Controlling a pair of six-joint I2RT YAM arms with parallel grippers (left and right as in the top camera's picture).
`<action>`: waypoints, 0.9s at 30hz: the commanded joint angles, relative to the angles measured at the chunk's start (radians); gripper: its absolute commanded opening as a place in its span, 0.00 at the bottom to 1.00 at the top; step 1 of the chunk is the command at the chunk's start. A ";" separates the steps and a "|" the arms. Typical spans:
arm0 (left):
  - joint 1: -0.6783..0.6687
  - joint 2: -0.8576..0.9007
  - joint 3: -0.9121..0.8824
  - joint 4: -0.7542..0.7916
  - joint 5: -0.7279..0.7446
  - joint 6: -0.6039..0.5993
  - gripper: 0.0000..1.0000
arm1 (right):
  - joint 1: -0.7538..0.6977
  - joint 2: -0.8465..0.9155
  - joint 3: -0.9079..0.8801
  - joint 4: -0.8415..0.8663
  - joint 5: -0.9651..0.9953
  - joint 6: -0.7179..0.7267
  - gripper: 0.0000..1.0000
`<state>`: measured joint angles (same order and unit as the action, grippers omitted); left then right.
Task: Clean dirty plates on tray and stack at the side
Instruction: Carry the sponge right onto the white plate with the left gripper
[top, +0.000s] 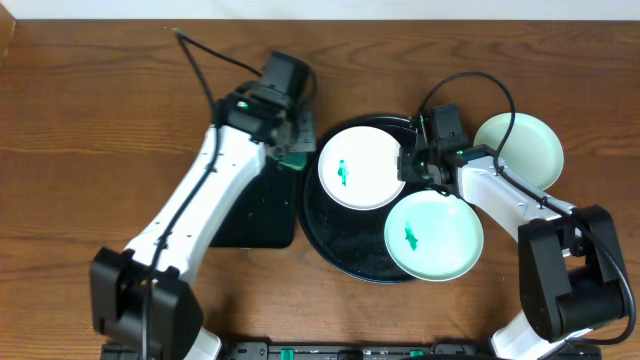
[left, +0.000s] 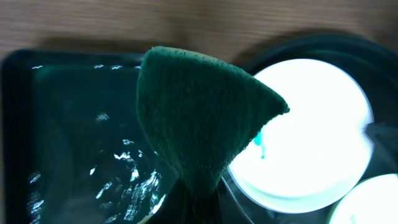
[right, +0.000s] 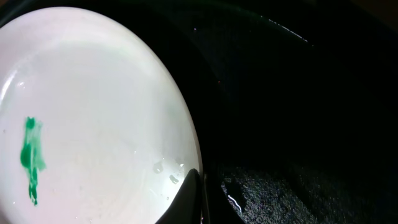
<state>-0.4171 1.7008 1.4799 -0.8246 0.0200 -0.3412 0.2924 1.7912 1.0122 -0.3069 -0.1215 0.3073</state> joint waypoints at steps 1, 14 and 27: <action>-0.047 0.022 0.031 0.028 -0.002 -0.070 0.08 | 0.010 -0.022 0.005 0.000 0.002 0.014 0.01; -0.152 0.168 0.029 0.117 -0.005 -0.192 0.08 | 0.010 -0.022 0.005 0.000 0.002 0.014 0.01; -0.152 0.291 0.029 0.158 -0.005 -0.192 0.07 | 0.010 -0.022 0.005 0.000 0.002 0.014 0.01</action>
<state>-0.5713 1.9717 1.4799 -0.6746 0.0231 -0.5243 0.2924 1.7912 1.0122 -0.3092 -0.1215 0.3073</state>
